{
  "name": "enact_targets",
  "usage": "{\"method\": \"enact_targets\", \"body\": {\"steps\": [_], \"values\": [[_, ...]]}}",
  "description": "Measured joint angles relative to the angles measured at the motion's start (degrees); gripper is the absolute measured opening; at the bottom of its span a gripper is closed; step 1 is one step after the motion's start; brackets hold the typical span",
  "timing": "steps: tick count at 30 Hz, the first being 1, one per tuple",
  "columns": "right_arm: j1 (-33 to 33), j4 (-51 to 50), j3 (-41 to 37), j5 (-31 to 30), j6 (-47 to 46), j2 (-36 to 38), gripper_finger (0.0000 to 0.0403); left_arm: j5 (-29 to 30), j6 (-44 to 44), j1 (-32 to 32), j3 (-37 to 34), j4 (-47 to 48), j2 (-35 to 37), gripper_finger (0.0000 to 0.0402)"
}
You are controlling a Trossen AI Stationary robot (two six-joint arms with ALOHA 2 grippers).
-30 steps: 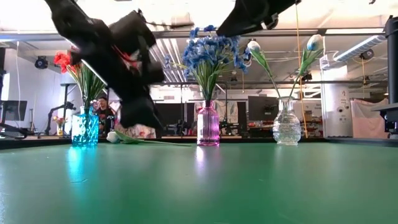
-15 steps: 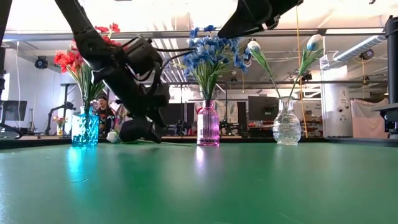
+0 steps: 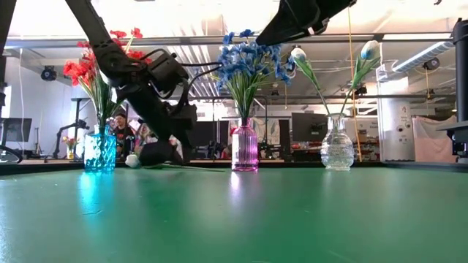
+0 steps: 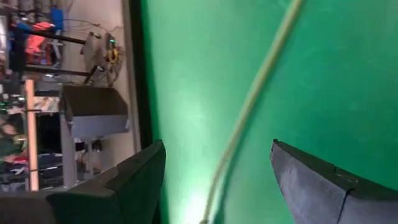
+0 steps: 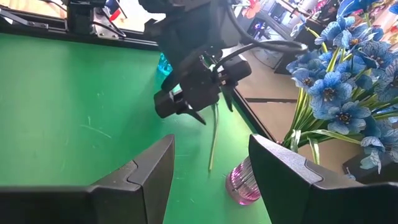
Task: Sort flowers into vase by color
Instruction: Put the white flower into the transparent vase
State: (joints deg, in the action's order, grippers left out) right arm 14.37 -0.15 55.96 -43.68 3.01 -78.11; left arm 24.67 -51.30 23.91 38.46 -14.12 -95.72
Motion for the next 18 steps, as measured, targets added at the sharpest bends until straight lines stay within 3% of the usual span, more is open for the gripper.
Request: {"method": "enact_targets", "body": {"steps": [9,18], "values": [[0.0,0.0,0.0,0.0,0.0,0.0,0.0199,-0.2,-0.5,1.3,0.1,-2.7,0.0,0.0269],[0.0,0.0,0.0,-0.5,0.0,0.0,0.0199,-2.6,0.3,1.4,0.1,-2.6,-0.1,0.0237]]}}
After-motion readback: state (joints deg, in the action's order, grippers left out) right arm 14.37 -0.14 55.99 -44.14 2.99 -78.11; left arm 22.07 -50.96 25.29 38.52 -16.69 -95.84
